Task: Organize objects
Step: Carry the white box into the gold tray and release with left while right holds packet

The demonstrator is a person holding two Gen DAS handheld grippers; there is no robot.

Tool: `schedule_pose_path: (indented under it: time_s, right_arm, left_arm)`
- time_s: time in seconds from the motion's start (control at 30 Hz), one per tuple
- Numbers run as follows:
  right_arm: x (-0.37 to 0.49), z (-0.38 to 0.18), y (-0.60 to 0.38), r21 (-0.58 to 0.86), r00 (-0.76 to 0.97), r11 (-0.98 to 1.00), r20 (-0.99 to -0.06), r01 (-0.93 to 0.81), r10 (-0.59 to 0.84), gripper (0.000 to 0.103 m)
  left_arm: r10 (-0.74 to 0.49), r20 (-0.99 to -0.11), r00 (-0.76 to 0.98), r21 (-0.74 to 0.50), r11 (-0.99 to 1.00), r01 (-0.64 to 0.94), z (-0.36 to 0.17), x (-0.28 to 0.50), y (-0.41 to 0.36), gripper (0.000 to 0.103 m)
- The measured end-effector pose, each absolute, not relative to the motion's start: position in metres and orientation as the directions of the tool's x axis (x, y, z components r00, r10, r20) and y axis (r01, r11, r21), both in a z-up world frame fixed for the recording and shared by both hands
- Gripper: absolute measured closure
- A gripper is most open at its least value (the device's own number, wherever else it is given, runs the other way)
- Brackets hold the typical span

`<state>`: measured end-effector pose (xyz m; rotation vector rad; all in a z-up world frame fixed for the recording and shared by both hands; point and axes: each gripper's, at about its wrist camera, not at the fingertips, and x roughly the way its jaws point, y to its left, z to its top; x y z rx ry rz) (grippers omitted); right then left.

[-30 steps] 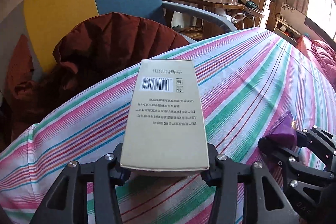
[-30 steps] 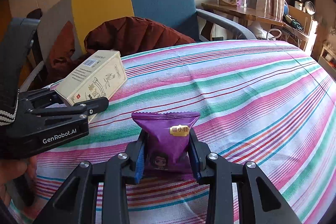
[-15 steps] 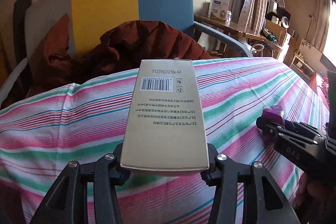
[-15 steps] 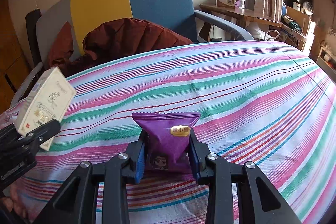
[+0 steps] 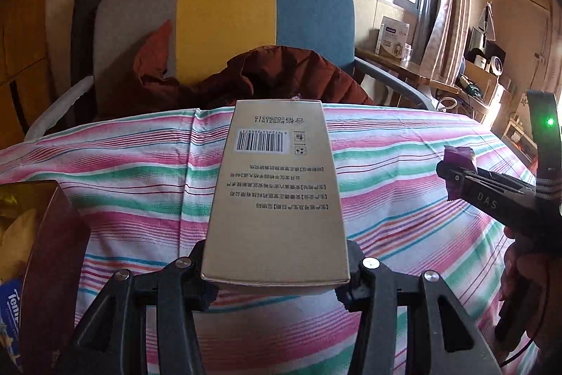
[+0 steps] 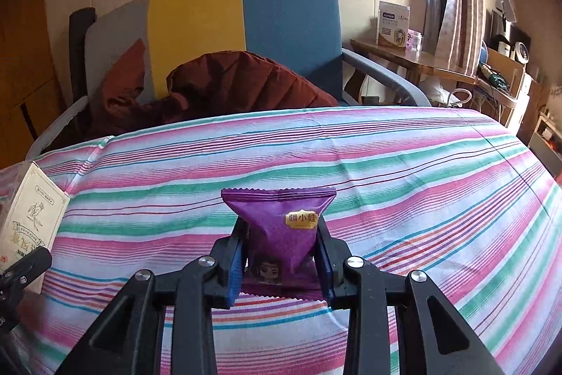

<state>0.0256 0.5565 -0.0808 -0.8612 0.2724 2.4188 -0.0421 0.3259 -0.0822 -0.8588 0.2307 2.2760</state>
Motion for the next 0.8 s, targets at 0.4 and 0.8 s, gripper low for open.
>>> schedule_pose_path:
  time_s: [0.4, 0.8]
  right_arm:
    - [0.036, -0.077, 0.479, -0.049, -0.686, -0.897, -0.627, -0.44, 0.371, 0.068]
    - [0.033, -0.081, 0.438, -0.166, -0.695, -0.92, -0.612, -0.355, 0.378, 0.068]
  left_arm:
    - [0.586, -0.581, -0.564, -0.018, -0.703, -0.711, -0.067, 0.004, 0.31, 0.052]
    - [0.562, -0.598, -0.572, -0.197, -0.795, -0.574, -0.048, -0.012, 0.216, 0.052]
